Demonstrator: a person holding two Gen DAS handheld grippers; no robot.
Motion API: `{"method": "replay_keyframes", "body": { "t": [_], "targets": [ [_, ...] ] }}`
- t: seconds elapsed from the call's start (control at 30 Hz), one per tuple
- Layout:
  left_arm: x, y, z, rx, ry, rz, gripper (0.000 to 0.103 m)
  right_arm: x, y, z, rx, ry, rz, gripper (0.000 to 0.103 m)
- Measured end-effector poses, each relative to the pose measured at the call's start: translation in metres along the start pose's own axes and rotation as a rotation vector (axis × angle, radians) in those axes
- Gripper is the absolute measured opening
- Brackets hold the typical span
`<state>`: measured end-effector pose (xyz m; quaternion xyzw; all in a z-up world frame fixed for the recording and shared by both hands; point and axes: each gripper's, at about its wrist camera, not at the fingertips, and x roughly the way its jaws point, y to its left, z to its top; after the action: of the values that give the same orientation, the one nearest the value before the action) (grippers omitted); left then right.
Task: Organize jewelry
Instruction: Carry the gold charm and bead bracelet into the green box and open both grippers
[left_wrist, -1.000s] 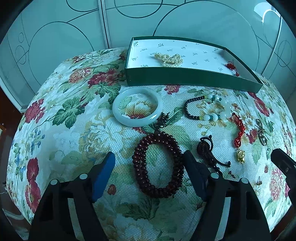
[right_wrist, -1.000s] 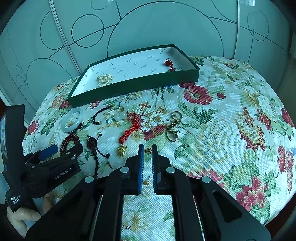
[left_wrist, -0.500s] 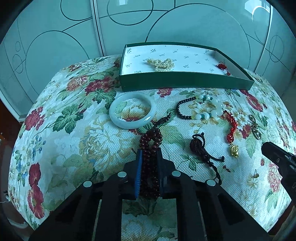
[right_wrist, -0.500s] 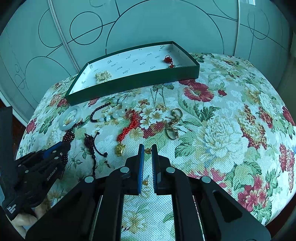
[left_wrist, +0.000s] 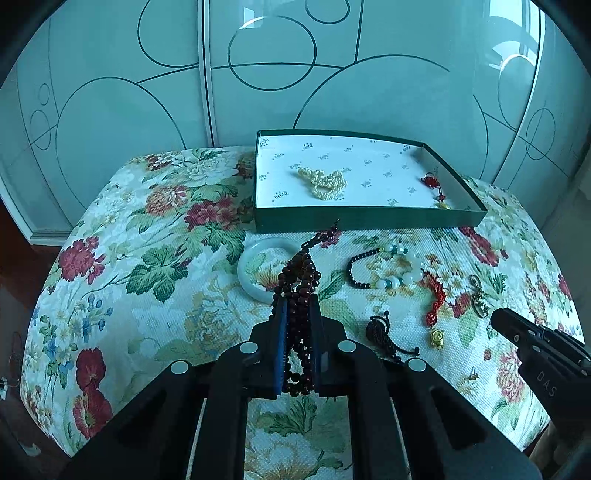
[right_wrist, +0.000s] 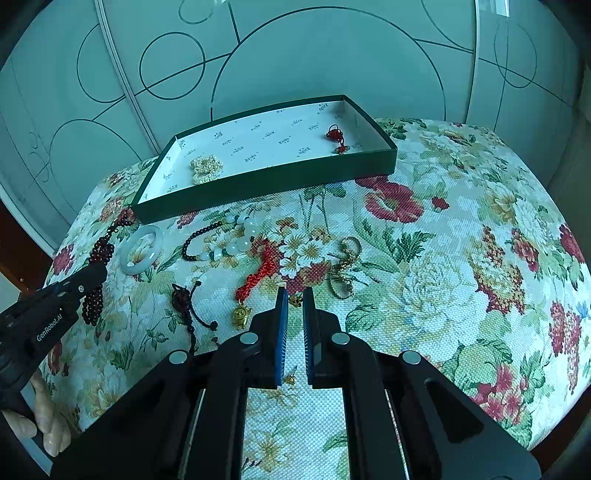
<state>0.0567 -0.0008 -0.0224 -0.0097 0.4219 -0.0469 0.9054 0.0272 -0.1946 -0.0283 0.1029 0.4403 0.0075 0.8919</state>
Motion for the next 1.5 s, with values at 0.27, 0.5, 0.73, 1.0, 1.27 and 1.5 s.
{"method": "replay_keyframes", "body": {
  "t": [0.27, 0.5, 0.73, 1.0, 1.27, 1.5],
  "targets": [
    [-0.003, -0.002, 0.028, 0.009, -0.051, -0.025, 0.011, -0.006, 0.003, 0.029, -0.004, -0.047, 0.010, 0.008],
    [0.009, -0.004, 0.069, 0.010, -0.109, -0.031, 0.011, -0.002, 0.005, 0.081, -0.004, -0.130, 0.029, 0.008],
    [0.052, -0.009, 0.109, 0.015, -0.112, -0.014, 0.011, 0.040, 0.007, 0.141, -0.052, -0.137, 0.034, 0.008],
    [0.113, -0.014, 0.124, 0.026, -0.046, 0.029, 0.011, 0.118, 0.003, 0.158, -0.085, -0.024, 0.016, 0.008],
    [0.149, -0.010, 0.113, 0.017, 0.034, 0.054, 0.011, 0.156, -0.002, 0.152, -0.095, 0.048, -0.013, 0.009],
    [0.145, -0.008, 0.112, 0.013, 0.032, 0.066, 0.043, 0.136, -0.002, 0.160, -0.083, 0.008, 0.010, 0.023]
  ]
}}
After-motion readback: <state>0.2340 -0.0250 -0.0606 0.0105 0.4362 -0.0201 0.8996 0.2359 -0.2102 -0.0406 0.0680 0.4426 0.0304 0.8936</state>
